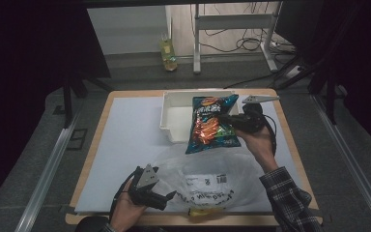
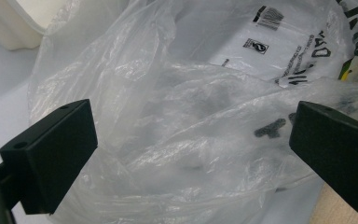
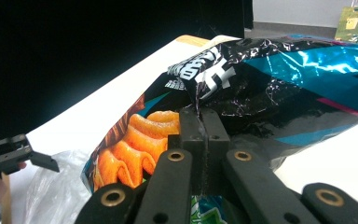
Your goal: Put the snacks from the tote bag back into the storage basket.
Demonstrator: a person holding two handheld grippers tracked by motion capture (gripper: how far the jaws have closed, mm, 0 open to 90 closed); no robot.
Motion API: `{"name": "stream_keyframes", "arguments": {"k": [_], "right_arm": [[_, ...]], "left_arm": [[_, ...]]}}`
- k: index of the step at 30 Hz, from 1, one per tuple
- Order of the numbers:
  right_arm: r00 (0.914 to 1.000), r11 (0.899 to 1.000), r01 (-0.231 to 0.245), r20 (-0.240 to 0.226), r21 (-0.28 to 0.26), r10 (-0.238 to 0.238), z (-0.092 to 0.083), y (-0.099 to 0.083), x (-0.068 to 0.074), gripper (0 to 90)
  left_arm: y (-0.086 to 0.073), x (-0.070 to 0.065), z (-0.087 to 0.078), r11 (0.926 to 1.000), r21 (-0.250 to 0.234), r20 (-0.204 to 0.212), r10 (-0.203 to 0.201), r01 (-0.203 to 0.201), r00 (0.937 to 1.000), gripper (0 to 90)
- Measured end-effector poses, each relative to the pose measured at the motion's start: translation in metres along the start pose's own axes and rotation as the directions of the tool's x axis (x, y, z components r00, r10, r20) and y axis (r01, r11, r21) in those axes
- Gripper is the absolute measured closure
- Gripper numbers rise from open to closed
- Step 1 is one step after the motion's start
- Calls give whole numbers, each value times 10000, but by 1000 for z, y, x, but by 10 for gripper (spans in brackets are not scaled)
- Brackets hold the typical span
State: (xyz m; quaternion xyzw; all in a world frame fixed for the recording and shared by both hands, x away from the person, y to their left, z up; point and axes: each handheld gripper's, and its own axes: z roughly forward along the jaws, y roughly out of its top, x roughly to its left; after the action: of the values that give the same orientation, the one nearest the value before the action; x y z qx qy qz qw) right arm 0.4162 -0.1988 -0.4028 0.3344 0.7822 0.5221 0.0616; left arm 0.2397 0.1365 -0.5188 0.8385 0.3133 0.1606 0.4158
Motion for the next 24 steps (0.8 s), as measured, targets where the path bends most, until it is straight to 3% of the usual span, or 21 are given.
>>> {"name": "stream_keyframes", "arguments": {"k": [9, 24], "right_arm": [[9997, 9998, -116, 221, -141, 119, 12, 5, -12, 898], [9982, 9999, -24, 596, -132, 32, 31, 14, -27, 897]], "left_arm": [[0, 0, -1, 9997, -216, 77, -107, 108, 9999, 6], [0, 0, 0, 10000, -92, 118, 6, -4, 9999, 6]]}}
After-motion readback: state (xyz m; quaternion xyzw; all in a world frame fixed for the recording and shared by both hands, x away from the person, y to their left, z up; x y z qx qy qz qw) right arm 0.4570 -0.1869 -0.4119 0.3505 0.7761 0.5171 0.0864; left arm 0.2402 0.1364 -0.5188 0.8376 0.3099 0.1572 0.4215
